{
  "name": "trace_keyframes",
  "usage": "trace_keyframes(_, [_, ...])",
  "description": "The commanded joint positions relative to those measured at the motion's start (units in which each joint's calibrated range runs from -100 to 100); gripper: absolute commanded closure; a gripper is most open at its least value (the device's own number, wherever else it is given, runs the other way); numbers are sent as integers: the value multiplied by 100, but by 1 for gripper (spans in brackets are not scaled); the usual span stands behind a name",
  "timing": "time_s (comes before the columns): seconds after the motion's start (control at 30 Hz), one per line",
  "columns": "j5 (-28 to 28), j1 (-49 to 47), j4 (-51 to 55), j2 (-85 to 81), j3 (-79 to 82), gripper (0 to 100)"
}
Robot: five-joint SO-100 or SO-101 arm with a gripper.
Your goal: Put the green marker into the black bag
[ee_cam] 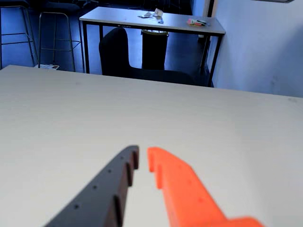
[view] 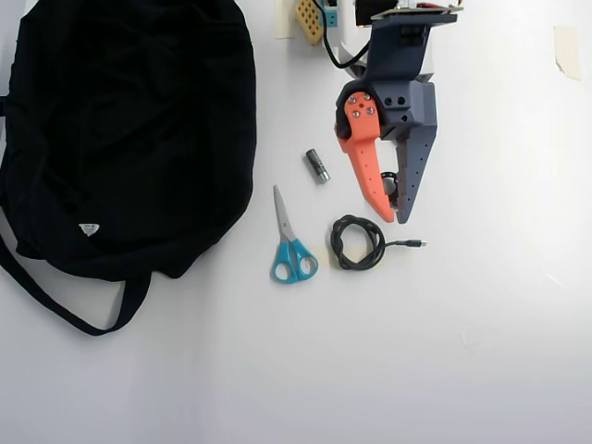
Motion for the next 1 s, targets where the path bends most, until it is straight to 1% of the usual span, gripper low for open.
trace_keyframes(0.0, [15, 30, -87, -87, -271, 98])
trace_keyframes(0.07, [-27, -8, 370, -95, -334, 98])
trace_keyframes(0.13, [-27, -8, 1102, -95, -459, 98])
trace_keyframes(0.17, [-32, -8, 1472, -95, -549, 98])
trace_keyframes(0.2, [-38, -15, 2161, -95, -738, 98])
trace_keyframes(0.37, [-43, -112, 3979, -95, -1250, 98])
trace_keyframes(0.4, [-106, -195, 4668, -95, -1421, 98])
trace_keyframes(0.53, [-572, -299, 5925, -87, -1493, 98])
trace_keyframes(0.57, [-578, -299, 5951, -87, -1493, 98])
trace_keyframes(0.63, [-625, -367, 6520, -87, -1493, 98])
trace_keyframes(0.73, [-620, -471, 7036, -87, -1430, 98])
trace_keyframes(0.97, [-620, -509, 7846, -87, -1502, 98])
